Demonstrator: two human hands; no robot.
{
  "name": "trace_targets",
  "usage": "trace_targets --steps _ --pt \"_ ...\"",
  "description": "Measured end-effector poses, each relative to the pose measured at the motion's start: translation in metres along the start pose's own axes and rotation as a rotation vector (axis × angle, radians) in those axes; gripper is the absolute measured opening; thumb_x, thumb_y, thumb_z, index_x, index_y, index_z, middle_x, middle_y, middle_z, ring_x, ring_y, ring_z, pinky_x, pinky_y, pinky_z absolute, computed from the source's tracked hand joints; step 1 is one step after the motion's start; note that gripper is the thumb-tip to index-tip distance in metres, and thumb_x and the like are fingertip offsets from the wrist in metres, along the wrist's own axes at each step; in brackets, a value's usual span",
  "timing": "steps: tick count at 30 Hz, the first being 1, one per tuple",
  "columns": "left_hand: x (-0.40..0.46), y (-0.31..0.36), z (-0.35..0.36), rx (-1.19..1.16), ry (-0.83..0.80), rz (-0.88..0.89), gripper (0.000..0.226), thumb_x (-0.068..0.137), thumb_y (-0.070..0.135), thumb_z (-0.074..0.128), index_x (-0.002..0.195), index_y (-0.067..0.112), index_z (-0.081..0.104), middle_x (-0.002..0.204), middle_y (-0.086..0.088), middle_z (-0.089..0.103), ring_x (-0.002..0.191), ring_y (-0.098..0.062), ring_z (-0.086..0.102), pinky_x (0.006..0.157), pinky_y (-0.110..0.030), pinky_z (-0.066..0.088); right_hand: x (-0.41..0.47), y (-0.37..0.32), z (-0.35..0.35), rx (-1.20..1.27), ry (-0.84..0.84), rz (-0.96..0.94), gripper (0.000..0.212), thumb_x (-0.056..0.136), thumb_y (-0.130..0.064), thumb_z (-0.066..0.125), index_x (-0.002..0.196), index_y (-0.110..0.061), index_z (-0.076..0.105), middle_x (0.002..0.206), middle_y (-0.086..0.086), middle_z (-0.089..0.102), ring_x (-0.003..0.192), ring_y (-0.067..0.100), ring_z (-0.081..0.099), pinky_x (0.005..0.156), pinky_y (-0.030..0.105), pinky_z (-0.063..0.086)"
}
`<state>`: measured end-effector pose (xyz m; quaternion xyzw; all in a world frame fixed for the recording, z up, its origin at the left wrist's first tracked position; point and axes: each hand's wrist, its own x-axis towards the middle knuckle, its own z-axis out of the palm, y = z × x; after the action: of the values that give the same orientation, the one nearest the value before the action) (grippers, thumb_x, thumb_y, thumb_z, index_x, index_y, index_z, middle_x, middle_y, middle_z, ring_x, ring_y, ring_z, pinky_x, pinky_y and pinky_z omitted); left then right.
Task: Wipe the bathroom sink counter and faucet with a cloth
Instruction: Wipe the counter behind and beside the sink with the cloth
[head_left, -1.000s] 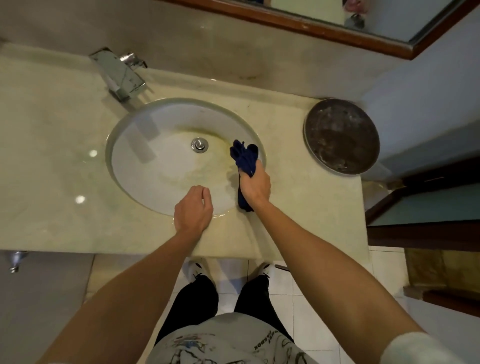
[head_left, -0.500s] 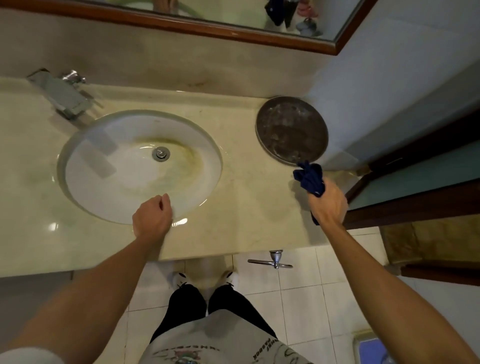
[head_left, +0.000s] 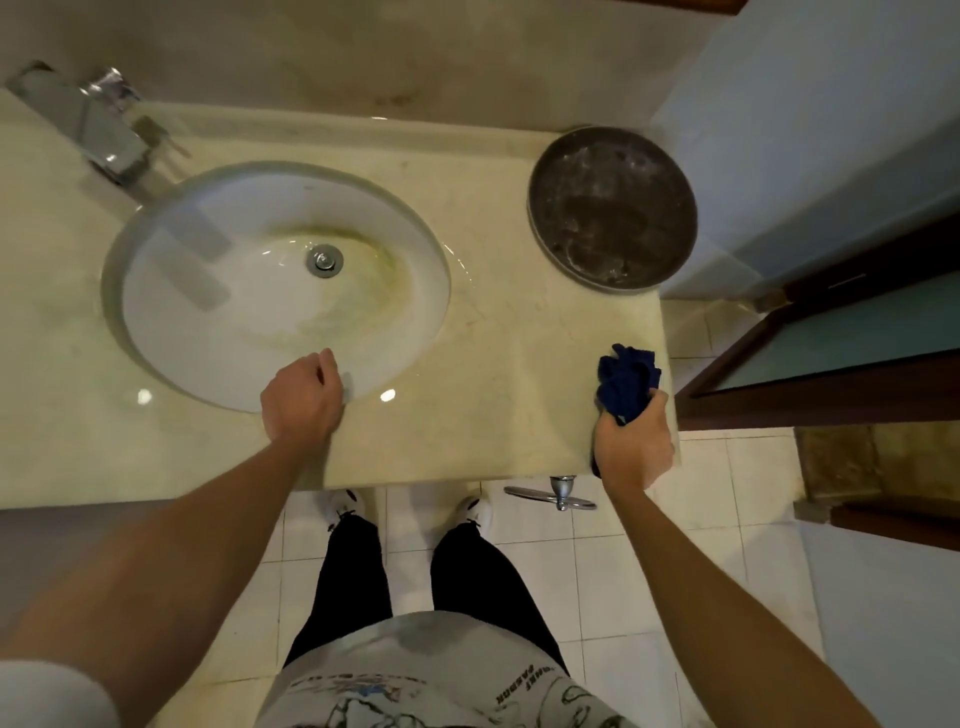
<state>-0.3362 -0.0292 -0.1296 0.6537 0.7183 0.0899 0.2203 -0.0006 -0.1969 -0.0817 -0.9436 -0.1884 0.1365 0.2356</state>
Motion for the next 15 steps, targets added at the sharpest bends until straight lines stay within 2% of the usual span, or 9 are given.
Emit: trace_targets --steps 5,8,12,15 --pt "0.001 -0.001 -0.002 -0.051 -0.046 -0.007 0.057 0.105 0.045 0.024 0.065 0.013 0.049 0.062 -0.005 0.055 0.063 -0.032 0.056 0.068 -0.041 0.048 -0.067 -0.039 0.05 0.03 -0.026 -0.055 0.043 0.076 -0.011 0.067 0.116 -0.021 0.054 0.098 -0.001 0.069 0.072 0.024 0.057 0.068 0.032 0.042" --pt "0.004 -0.004 -0.006 -0.14 -0.117 -0.05 0.054 0.101 0.049 0.029 0.067 0.015 0.053 0.065 -0.003 0.059 0.066 -0.029 0.058 0.069 -0.039 0.049 -0.114 -0.072 0.083 0.045 -0.043 -0.083 0.045 0.074 -0.013 0.066 0.117 -0.021 0.055 0.097 -0.004 0.067 0.071 0.023 0.058 0.066 0.031 0.039" --pt "0.022 -0.009 -0.019 -0.573 -0.182 -0.226 0.03 0.095 0.039 0.051 0.077 0.021 0.067 0.076 0.003 0.069 0.076 -0.02 0.066 0.076 -0.035 0.053 -0.176 -0.123 0.126 0.092 -0.088 -0.105 0.047 0.074 -0.013 0.068 0.118 -0.023 0.057 0.101 -0.005 0.068 0.074 0.022 0.06 0.067 0.03 0.04" --pt "0.044 -0.026 -0.037 -0.726 -0.089 -0.234 0.022 0.096 0.028 0.053 0.083 0.021 0.069 0.08 0.003 0.071 0.08 -0.018 0.068 0.077 -0.033 0.054 -0.215 -0.169 0.156 0.185 -0.134 -0.072 0.043 0.075 -0.013 0.068 0.114 -0.026 0.057 0.097 -0.008 0.069 0.076 0.02 0.062 0.069 0.032 0.047"
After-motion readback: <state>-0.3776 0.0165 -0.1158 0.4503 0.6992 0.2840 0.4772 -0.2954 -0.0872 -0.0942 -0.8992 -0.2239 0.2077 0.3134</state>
